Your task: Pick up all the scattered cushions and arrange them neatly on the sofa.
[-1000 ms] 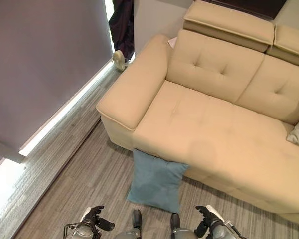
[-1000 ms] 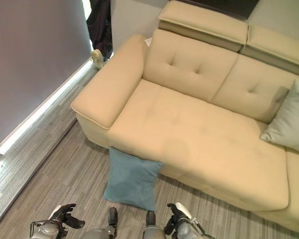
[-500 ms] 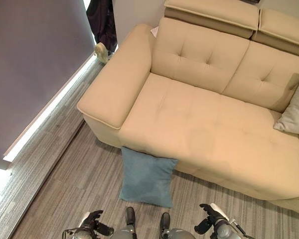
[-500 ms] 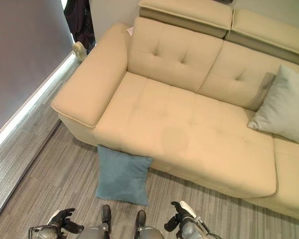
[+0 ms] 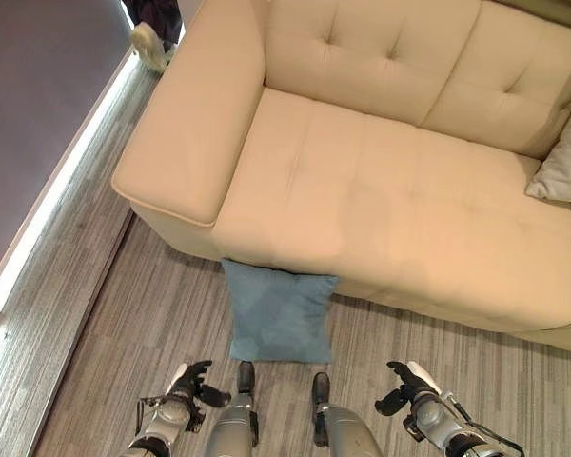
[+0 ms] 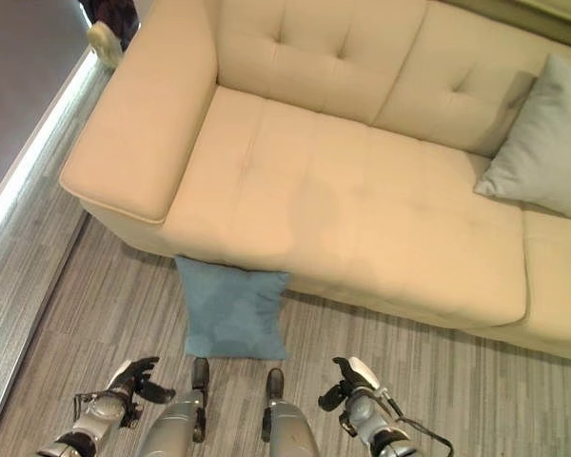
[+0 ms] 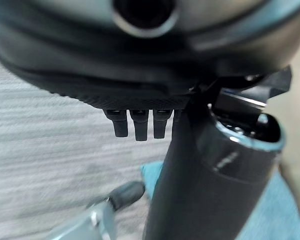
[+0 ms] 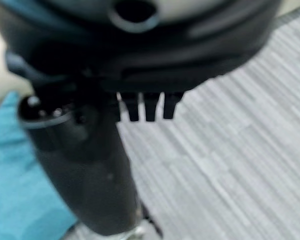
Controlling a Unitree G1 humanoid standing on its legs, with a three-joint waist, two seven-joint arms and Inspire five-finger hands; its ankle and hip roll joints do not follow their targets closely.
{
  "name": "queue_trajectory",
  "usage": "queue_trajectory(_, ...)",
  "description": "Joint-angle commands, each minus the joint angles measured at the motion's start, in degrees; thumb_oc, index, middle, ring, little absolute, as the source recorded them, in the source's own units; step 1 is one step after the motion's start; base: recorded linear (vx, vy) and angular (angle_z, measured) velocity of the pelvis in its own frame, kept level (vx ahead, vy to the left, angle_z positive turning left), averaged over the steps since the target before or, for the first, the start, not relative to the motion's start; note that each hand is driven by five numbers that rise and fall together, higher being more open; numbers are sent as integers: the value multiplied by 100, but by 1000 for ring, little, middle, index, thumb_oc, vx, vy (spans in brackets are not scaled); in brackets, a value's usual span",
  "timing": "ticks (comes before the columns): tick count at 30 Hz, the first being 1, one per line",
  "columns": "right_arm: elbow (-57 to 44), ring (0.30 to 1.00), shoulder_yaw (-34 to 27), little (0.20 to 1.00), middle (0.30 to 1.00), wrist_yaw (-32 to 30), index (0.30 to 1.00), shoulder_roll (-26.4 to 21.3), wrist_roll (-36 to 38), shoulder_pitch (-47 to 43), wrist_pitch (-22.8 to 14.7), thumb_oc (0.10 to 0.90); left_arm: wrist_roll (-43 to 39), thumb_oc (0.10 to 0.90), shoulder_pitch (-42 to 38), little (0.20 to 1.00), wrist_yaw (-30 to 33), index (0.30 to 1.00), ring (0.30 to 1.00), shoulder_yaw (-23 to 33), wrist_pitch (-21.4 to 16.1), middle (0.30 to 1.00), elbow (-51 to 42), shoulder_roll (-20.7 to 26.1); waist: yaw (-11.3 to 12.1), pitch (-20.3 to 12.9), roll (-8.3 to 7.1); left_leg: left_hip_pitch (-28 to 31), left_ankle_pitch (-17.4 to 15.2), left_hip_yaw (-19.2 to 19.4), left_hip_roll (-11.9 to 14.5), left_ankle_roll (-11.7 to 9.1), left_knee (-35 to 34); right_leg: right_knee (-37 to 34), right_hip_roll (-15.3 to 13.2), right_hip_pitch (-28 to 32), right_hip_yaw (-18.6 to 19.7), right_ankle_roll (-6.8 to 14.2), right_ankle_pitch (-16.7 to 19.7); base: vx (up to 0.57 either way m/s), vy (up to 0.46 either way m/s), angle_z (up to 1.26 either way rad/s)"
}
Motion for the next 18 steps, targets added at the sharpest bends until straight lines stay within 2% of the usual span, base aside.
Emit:
queue_trajectory(1,-352,900,-230,900,900,-438,900,-176,492,-39,-3,800,-392,800,37,900,361,900,900,119,-270,900,-230,185,-2,-49,8,-508,-572,-11,51,-100,548,114,141,-377,76,60,125,-42,19,2)
queue_trajectory(3,-537,900,-456,900,900,-637,900,-143,1017,-306,-86,800,-789,800,-256,900,603,900,900,211,-383,900,-451,223,-4,120,41,-1032,-581,20,27,-85,811,348,86,-932,94,42,130,-104,15,-2)
queue_trajectory(4,-536,900,-456,900,900,-637,900,-143,1017,-307,-86,800,-789,800,-256,900,603,900,900,211,-383,900,-451,223,-4,116,41,-1038,-582,20,27,-85,814,351,86,-938,94,42,129,-85,-14,-3)
queue_trajectory(5,-716,900,-592,900,900,-811,900,-144,1384,-544,-143,800,-1089,800,-490,900,791,900,900,264,-471,900,-610,269,-13,237,74,-1431,-767,17,35,-102,1114,671,70,-1355,125,50,-38,0,0,0)
queue_trajectory(6,-715,900,-593,900,900,-811,900,-144,1385,-547,-142,800,-1090,800,-493,900,791,900,900,264,-471,900,-609,270,-13,231,75,-1446,-775,18,36,-102,1128,682,70,-1369,126,50,-43,-85,-28,3)
queue_trajectory(7,-907,900,-672,900,900,-959,900,-128,1685,-787,-223,800,-1341,800,-738,900,927,900,900,292,-543,900,-755,298,-42,313,94,-1959,-814,26,42,-83,1459,985,35,-1876,151,37,-91,-67,-13,2)
queue_trajectory(8,-906,900,-672,900,900,-959,900,-128,1685,-790,-223,800,-1342,800,-742,900,926,900,900,291,-543,900,-753,298,-43,299,95,-1987,-820,26,43,-83,1476,998,35,-1902,152,37,-96,-93,-15,2)
queue_trajectory(9,-978,900,-703,900,900,-1023,900,-138,1809,-912,-234,800,-1409,800,-862,900,982,900,900,299,-553,900,-810,330,-61,336,108,-2243,-858,34,57,-73,1645,1181,37,-2193,186,31,-126,-86,-21,0)
queue_trajectory(10,-1184,900,-740,900,900,-1175,900,-160,2024,-1194,-338,800,-1593,800,-1161,900,1131,900,900,315,-610,900,-921,377,-82,389,139,-2824,-939,18,74,-44,2056,1615,44,-2788,244,-15,-236,-84,-21,-5)
queue_trajectory(13,-1278,900,-746,900,900,-1214,900,-174,2132,-1326,-361,800,-1655,800,-1274,900,1165,900,900,315,-613,900,-967,373,-94,382,151,-3128,-990,16,106,-38,2276,1833,41,-3098,273,-41,-297,-43,-14,-8)
queue_trajectory(14,-1452,900,-743,900,900,-1377,900,-195,2404,-1811,-504,800,-1936,800,-1638,900,1346,900,900,329,-669,900,-1160,423,-107,453,201,-4038,-1121,-12,157,-12,2948,2535,50,-4057,355,-65,-451,-21,-37,-6)
queue_trajectory(15,-1448,900,-742,900,900,-1377,900,-195,2406,-1820,-504,800,-1938,800,-1645,900,1346,900,900,331,-668,900,-1158,424,-108,431,201,-4084,-1132,-11,158,-12,2977,2561,51,-4102,358,-65,-461,-16,-52,-8)
queue_trajectory(17,-1568,900,-696,900,900,-1450,900,-226,2452,-2049,-528,800,-2073,800,-1846,900,1430,900,900,319,-709,900,-1260,431,-128,458,224,-4543,-1157,-32,181,-14,3272,2855,58,-4558,410,-66,-523,2,-43,-5)
queue_trajectory(18,-1698,900,-638,900,900,-1601,900,-311,2514,-2581,-590,800,-2220,800,-2271,900,1639,900,900,273,-740,900,-1428,507,-156,481,250,-5301,-1222,-71,182,13,3723,3394,57,-5354,448,-86,-632,3,-43,0)
